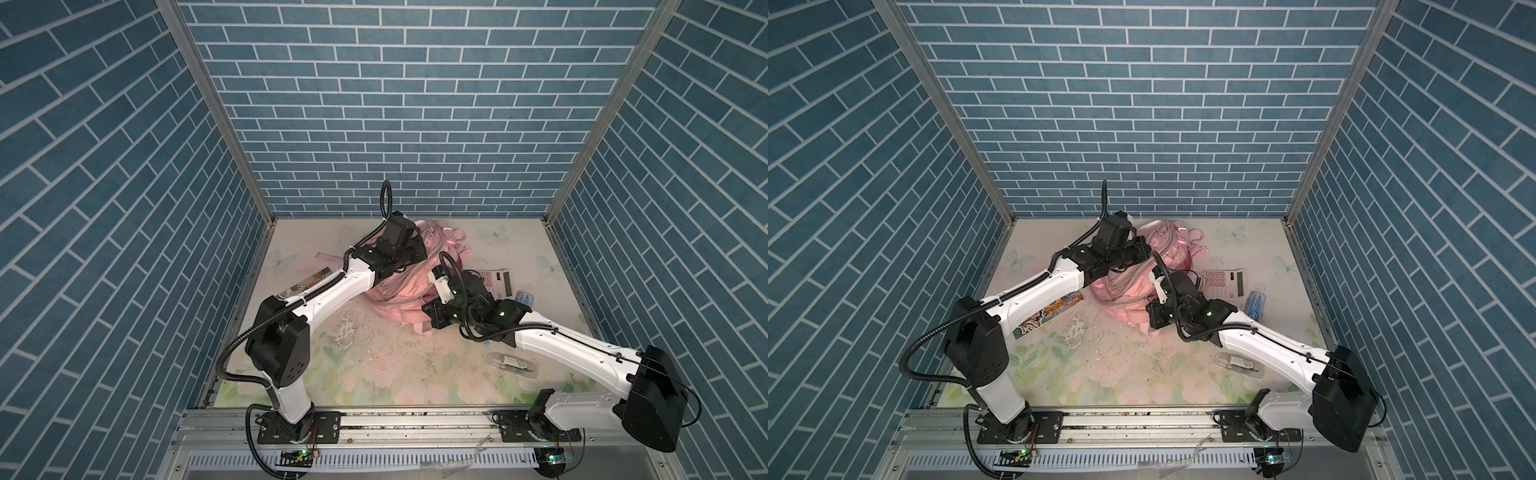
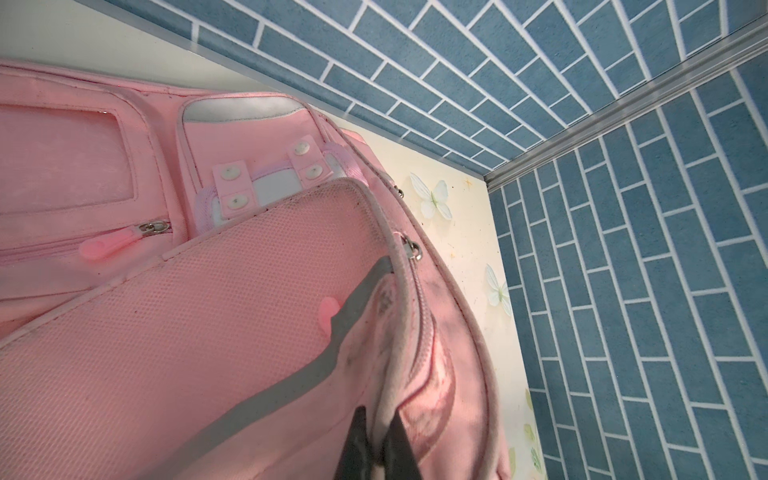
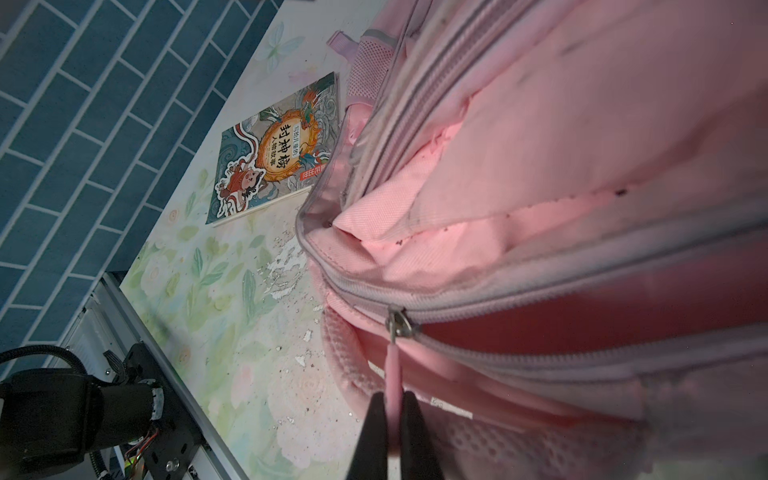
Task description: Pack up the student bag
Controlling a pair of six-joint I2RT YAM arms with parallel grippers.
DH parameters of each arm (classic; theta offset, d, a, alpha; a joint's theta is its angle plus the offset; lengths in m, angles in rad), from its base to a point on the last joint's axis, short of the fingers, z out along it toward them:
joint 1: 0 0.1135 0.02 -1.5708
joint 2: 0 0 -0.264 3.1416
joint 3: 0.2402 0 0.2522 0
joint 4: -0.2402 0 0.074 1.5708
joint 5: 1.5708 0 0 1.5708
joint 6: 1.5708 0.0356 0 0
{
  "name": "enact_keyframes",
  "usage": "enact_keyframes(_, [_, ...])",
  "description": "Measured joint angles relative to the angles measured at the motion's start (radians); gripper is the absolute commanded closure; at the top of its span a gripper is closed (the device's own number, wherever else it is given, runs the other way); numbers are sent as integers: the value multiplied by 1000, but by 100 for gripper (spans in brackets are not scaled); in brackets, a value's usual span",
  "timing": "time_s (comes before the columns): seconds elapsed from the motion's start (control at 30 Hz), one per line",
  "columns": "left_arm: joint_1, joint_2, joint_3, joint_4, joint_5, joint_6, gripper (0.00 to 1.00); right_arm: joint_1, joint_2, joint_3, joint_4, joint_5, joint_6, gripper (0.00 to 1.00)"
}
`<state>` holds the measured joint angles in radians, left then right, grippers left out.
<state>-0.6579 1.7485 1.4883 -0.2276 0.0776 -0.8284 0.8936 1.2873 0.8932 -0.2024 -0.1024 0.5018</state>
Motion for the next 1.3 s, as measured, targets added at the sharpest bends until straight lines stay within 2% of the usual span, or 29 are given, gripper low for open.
enact_keyframes(0.17, [0, 12, 19, 0, 2, 13, 100, -3, -16, -34, 39, 2, -19, 100])
enact_keyframes(0.27, [5, 12, 19, -2, 13, 57, 64, -24, -63, -87, 68, -6, -41, 100])
enact_keyframes(0.33, [7, 12, 28, -6, 18, 101, 52, -44, -93, -119, 79, -23, -57, 100])
enact_keyframes(0.4, [13, 8, 38, -14, 14, 159, 46, -74, -118, -153, 83, -41, -68, 100])
enact_keyframes(0.7, [35, -21, 26, -208, -56, 528, 40, -172, -182, -214, 60, -123, -171, 100])
enact_keyframes(0.9, [-49, -44, -105, -271, -147, 766, 35, -231, -199, -225, 52, -156, -197, 100])
enact_keyframes(1.03, [-101, -61, -189, -274, -137, 853, 30, -241, -200, -225, 52, -169, -213, 100])
enact_keyframes(1.3, [-102, -51, -240, -217, -116, 908, 30, -242, -200, -225, 52, -183, -223, 100])
